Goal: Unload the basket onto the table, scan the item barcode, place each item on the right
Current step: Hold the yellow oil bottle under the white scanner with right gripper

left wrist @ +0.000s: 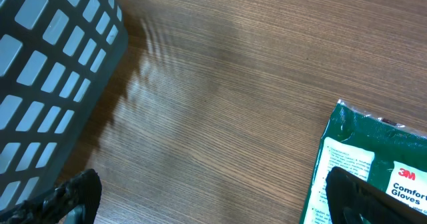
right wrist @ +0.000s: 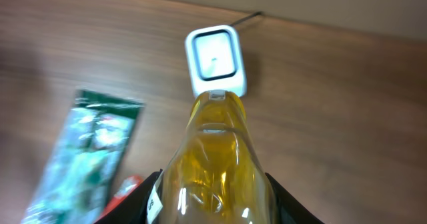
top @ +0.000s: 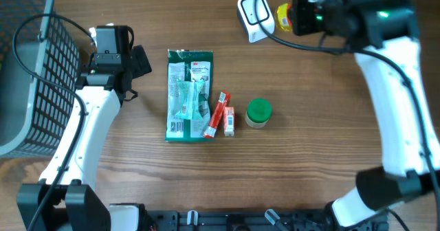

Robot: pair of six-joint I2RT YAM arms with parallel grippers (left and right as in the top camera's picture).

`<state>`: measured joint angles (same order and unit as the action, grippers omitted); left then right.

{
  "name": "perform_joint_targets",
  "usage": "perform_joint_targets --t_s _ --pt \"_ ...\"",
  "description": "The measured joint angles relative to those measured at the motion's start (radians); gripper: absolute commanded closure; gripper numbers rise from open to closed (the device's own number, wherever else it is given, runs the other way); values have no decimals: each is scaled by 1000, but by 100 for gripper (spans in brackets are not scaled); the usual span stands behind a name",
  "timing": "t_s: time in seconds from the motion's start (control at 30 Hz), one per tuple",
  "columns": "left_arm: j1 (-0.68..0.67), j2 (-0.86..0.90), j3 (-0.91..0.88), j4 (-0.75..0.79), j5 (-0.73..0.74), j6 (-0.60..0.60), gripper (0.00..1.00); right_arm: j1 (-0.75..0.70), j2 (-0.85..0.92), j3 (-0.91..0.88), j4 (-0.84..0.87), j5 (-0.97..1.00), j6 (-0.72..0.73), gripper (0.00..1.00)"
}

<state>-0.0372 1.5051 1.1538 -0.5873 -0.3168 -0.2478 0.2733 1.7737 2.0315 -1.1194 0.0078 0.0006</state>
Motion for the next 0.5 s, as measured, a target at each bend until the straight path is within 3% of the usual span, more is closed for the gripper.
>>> perform_joint_targets --t_s 0.5 --pt "0 0 0 0 0 0 0 194 347 0 354 549 -188 78"
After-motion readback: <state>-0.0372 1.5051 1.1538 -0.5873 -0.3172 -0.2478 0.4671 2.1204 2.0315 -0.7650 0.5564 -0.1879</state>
